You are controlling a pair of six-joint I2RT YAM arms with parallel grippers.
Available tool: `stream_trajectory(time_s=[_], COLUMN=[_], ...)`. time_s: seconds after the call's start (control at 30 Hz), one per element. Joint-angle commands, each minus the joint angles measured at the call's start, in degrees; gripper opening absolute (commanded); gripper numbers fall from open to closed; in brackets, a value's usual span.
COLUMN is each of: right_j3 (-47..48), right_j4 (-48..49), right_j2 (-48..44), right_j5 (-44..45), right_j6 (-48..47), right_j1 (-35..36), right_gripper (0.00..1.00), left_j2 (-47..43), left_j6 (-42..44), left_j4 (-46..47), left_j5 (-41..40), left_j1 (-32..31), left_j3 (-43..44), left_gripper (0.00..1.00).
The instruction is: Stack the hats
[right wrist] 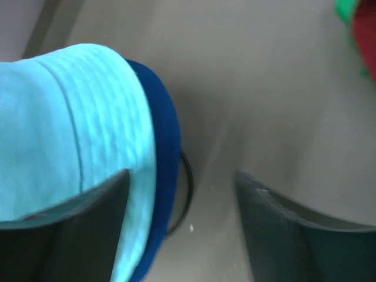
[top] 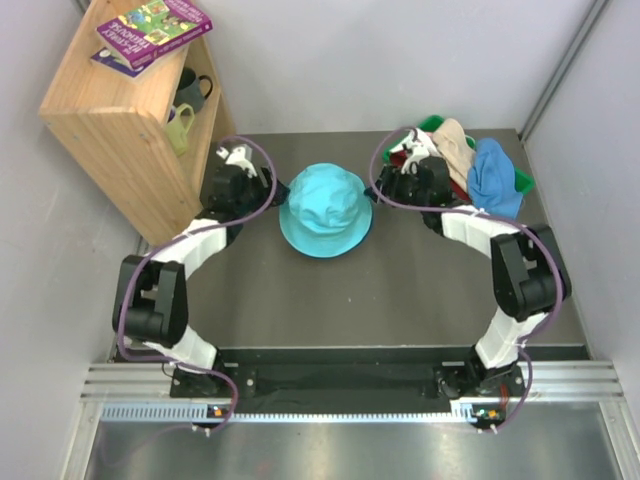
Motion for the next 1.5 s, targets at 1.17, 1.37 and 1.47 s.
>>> stream_trajectory(time_s=[1.17,1.37,1.47], right_j3=[12.9,7.3,5.1], right_j4=[-27.9,-26.0,-25.7], right_j2=[-2.5,-10.2,-12.7], right_j5=[41.2,38.4,34.6], right_j6=[-7.8,-5.3,-4.6], right_j1=[-22.2,-27.7,-32.0], right_gripper=[0.83,0.86,0.87], left_j2=[-30.8,-30.4,-30.0], left_j6=[-3.1,-3.1,-3.2], left_j4=[3.4,3.1,2.9], left_j5=[-11.7,-11.2,-10.6], left_j1=[2.4,2.4,2.4], left_j3=[-30.3,-29.9,-29.6], left_gripper=[0.99,0.99,0.99])
